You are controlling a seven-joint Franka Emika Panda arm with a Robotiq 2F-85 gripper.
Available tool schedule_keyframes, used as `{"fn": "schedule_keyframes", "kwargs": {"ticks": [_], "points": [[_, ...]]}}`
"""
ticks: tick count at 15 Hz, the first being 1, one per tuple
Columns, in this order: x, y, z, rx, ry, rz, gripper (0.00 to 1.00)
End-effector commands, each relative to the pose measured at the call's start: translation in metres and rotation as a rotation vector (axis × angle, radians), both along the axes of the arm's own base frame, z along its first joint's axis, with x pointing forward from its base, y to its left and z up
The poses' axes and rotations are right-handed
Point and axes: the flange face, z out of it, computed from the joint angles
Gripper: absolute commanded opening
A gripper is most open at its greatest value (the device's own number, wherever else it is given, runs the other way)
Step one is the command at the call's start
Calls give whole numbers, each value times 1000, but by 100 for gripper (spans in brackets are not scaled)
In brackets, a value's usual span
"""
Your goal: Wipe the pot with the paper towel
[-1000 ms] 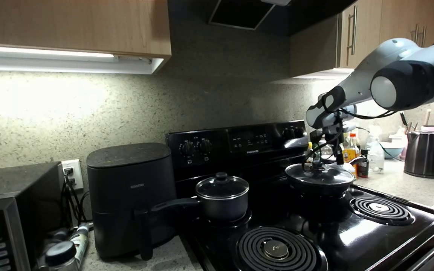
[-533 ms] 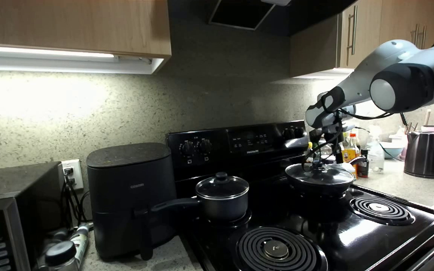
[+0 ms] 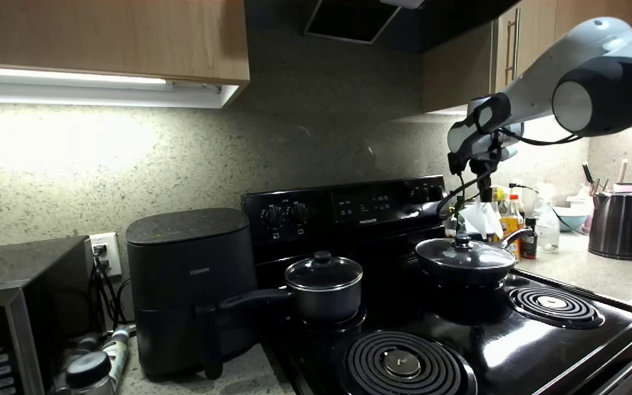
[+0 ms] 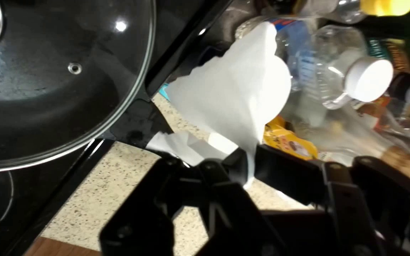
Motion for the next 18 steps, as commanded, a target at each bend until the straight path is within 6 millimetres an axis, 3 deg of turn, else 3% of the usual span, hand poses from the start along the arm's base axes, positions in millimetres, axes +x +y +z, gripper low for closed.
{"fn": "schedule_keyframes", "kwargs": {"ticks": [1, 5, 9, 13, 18], "points": [[-21, 23, 55, -58, -69, 93, 2], [-32, 58, 96, -88, -108, 233, 2], [-41, 89, 106, -80, -82, 338, 2], [-55, 84, 79, -16, 20, 314, 2], [-69, 50, 20, -12, 103, 187, 2]]}}
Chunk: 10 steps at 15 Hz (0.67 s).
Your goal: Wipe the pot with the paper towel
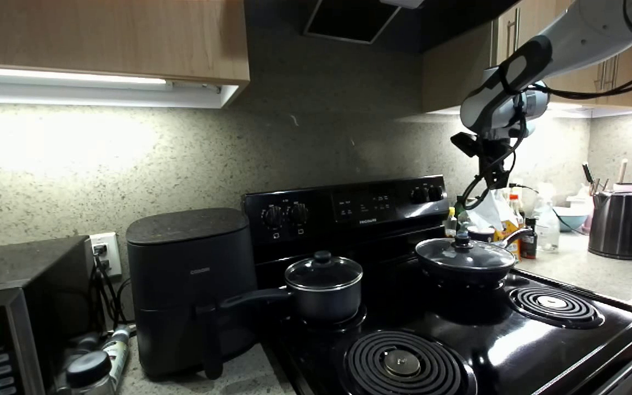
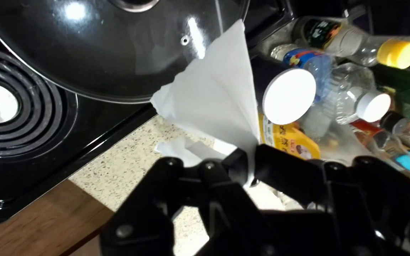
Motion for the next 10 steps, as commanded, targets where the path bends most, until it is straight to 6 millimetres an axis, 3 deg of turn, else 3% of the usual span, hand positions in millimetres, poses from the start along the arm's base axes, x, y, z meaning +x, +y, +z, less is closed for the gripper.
{"fn": "schedule_keyframes", "kwargs": {"ticks": [1, 7, 10], "points": [[-10, -22, -37, -13, 42, -95, 2], [-9, -49, -103, 32, 131, -144, 2], [3, -53, -120, 19, 147, -130, 2]]}}
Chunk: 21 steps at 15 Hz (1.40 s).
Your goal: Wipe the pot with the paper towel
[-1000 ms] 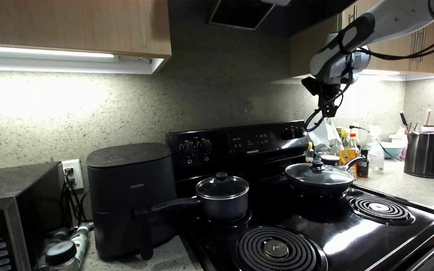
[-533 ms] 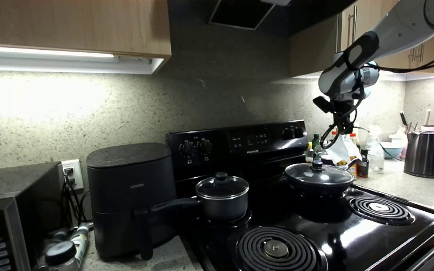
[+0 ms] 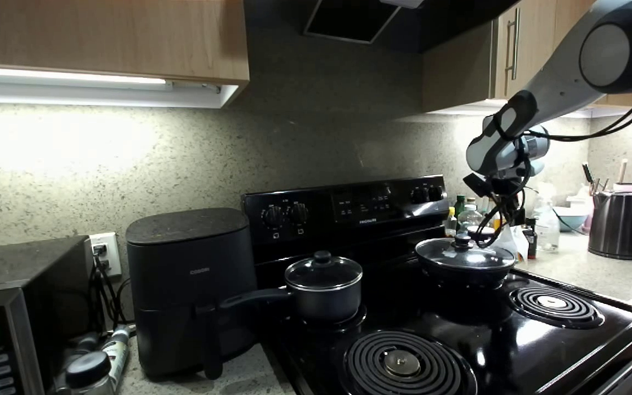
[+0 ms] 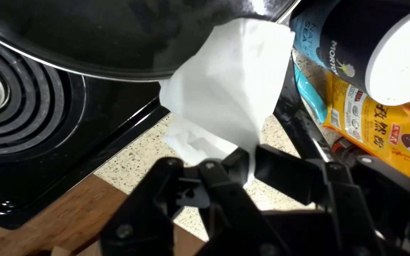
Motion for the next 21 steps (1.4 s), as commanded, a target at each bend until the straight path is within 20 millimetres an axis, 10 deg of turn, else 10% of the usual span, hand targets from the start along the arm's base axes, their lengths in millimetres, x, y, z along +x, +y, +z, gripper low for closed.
{"fn": "schedule_keyframes", "kwargs": {"ticks": [1, 9, 21], "points": [[19, -6, -11, -20, -5, 0, 2], [62, 4, -20, -32, 6, 74, 2], [56, -5, -68, 77, 126, 20, 2]]}}
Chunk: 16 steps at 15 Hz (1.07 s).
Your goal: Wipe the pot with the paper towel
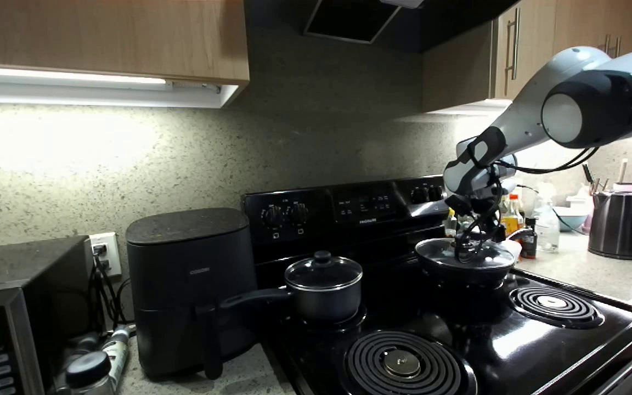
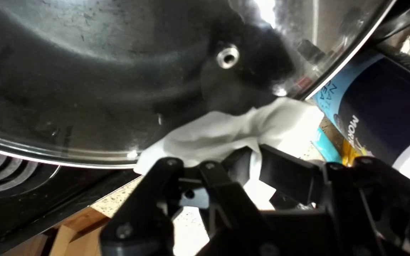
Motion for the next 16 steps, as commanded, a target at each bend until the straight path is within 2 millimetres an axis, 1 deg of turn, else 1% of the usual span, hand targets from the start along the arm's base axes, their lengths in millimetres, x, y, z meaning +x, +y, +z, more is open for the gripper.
{"fn": "schedule_keyframes", "kwargs": {"ticks": [1, 4, 12, 16], "points": [[-6, -11, -8, 44, 14, -29, 2], [-5, -15, -10, 37, 14, -42, 2], [22, -11, -10, -21, -13, 11, 2], [30, -10, -4, -36, -17, 27, 2]]}}
